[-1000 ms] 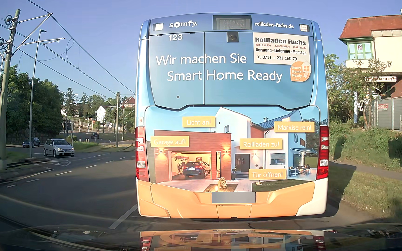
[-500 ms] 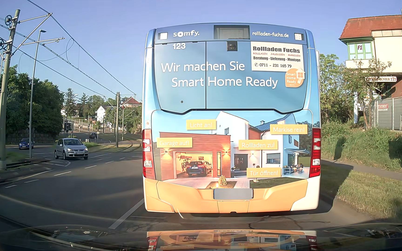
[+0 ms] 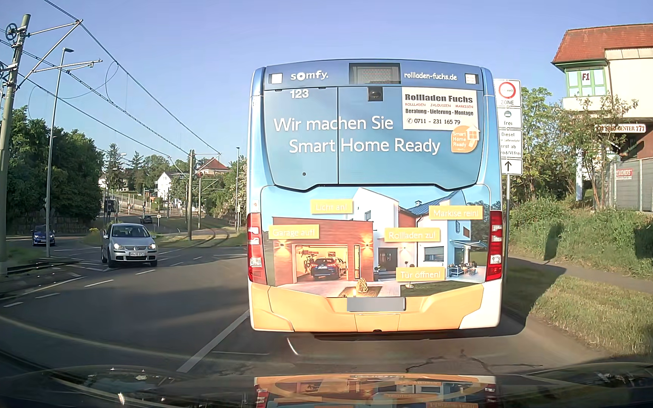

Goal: Follow the waypoints while adhering to traffic rules and regulations

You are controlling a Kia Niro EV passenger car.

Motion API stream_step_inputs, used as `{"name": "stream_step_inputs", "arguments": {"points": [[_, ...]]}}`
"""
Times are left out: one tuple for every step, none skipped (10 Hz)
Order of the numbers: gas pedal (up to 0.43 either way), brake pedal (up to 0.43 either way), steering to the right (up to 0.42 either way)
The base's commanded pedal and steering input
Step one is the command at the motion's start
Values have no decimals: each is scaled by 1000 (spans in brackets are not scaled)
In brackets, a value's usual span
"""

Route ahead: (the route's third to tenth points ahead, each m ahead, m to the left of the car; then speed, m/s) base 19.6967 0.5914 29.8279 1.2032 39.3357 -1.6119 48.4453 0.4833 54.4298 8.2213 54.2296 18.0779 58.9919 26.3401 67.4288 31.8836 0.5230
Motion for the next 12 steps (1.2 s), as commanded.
{"name": "stream_step_inputs", "arguments": {"points": [[0, 0, -15], [0, 0, -15], [0, 0, -15], [0, 0, -15], [0, 0, -14], [0, 0, -15], [0, 0, -15], [0, 0, -14], [8, 0, -14], [67, 0, -14], [87, 0, -15], [118, 0, -14]]}}
